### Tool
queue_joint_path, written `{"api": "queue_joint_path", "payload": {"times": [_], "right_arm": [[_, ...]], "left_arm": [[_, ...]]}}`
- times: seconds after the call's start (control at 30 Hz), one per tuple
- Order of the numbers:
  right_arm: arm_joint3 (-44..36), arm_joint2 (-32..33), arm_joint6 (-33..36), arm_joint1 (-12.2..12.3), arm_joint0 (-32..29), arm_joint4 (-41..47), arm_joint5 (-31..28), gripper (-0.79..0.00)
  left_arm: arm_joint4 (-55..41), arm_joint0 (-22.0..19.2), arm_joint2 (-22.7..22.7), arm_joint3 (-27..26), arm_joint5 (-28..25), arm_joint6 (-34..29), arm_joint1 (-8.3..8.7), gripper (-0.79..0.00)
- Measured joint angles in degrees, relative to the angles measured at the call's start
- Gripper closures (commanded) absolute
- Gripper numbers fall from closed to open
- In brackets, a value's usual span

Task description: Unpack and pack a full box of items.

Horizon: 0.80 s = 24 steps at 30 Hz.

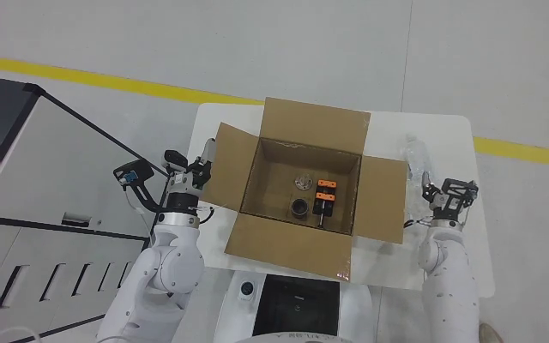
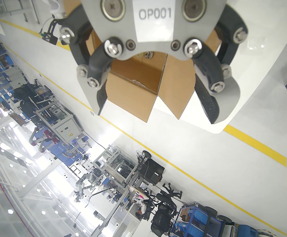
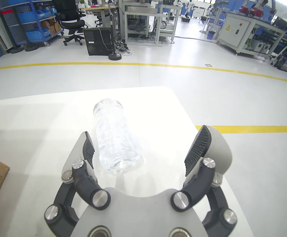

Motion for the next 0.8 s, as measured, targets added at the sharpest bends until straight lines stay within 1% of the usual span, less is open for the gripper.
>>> {"api": "queue_joint_path", "payload": {"times": [0.13,0.3,0.4,0.53,0.67,0.73,0.8], "right_arm": [[-0.6,-0.1,4.9,0.3,2.0,1.4,-0.5,-0.785],[-4.7,0.0,3.9,0.8,1.1,2.2,-3.3,-0.785],[-10.8,0.8,2.3,1.0,-0.9,3.1,-4.9,-0.785],[-24.2,4.3,0.7,1.5,-5.9,7.2,-8.0,-0.785],[-35.5,8.5,1.4,1.9,-8.6,10.8,-9.1,-0.785],[-39.7,9.4,2.3,2.1,-9.2,12.2,-10.7,-0.785],[-42.4,9.2,3.5,2.3,-9.3,12.9,-12.2,-0.785]], "left_arm": [[0.0,0.0,0.0,0.0,0.0,0.0,0.00,-0.785],[0.0,0.0,0.0,0.0,0.0,0.0,0.00,-0.785],[0.0,0.0,0.0,0.0,0.0,0.0,0.00,-0.785],[0.0,0.0,0.0,0.0,0.0,0.0,0.00,-0.785],[0.0,0.0,0.0,0.0,0.0,0.0,0.00,-0.785],[0.0,0.0,0.0,0.0,0.0,0.0,0.00,-0.785],[0.0,0.0,0.0,0.0,0.0,0.0,0.00,-0.785]]}}
